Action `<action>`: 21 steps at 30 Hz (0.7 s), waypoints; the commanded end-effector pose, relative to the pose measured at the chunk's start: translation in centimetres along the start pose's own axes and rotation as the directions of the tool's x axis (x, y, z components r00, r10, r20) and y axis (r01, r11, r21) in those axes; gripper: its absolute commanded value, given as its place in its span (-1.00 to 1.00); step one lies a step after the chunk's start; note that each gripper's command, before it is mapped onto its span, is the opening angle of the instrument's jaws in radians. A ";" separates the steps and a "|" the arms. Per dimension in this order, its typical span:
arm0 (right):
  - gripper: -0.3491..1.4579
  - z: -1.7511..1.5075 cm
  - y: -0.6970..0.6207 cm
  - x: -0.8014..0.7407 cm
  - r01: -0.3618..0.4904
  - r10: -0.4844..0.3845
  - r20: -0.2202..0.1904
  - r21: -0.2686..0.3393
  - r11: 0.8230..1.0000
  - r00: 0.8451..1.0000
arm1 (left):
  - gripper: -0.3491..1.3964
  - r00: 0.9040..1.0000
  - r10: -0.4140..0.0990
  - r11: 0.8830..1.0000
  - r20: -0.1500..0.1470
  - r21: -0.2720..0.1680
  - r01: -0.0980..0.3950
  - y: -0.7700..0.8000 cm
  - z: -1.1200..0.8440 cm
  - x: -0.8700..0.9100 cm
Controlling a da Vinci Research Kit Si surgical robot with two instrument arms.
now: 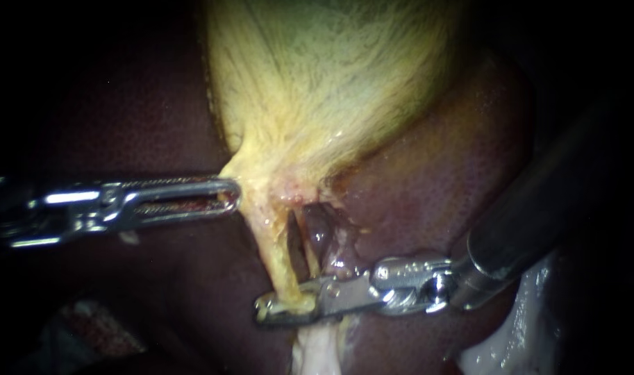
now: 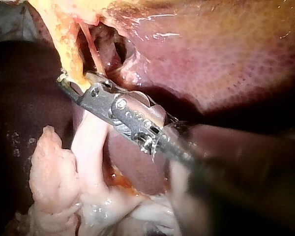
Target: Going back first clip left tube
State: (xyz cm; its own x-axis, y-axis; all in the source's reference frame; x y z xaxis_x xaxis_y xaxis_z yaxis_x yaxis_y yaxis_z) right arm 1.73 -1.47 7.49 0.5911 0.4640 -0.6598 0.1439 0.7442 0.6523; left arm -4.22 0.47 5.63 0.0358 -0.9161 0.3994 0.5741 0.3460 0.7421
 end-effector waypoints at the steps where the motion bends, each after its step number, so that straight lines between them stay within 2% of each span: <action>1: -1.00 0.00 0.00 0.00 0.001 -0.001 0.000 0.000 1.000 1.000 | -0.62 1.000 0.000 1.000 0.000 0.000 0.000 0.00 0.00 0.00; 10: -1.00 0.00 -0.02 0.01 0.001 -0.001 -0.003 0.001 1.000 1.000 | -0.62 1.000 0.000 1.000 0.000 0.001 0.000 0.00 -0.01 0.00; 12: -0.60 -0.01 -0.02 0.02 0.000 0.000 -0.015 0.004 1.000 1.000 | -0.62 1.000 0.000 1.000 0.000 0.001 0.000 0.00 -0.02 0.00; 14: -0.35 -0.02 -0.01 0.04 -0.001 0.001 -0.034 0.003 1.000 0.999 | -0.62 1.000 0.000 1.000 0.000 0.001 0.000 0.00 -0.02 0.00; 17: -0.11 -0.02 0.00 0.08 0.096 -0.098 -0.052 -0.034 0.995 0.994 | -0.62 1.000 0.001 1.000 -0.001 0.001 -0.001 0.01 -0.03 0.00; 21: 0.02 -0.03 0.05 0.12 0.220 -0.227 -0.064 -0.098 0.971 0.972 | -0.62 1.000 0.001 1.000 -0.001 0.002 -0.001 0.01 -0.04 0.01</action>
State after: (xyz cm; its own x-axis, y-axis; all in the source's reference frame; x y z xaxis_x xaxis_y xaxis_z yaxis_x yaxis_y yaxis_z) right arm 1.80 -1.34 7.44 0.4848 0.2805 -0.8284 0.1778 0.8957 0.4074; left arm -4.18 0.46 5.62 0.0369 -0.9161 0.3992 0.5731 0.3466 0.7426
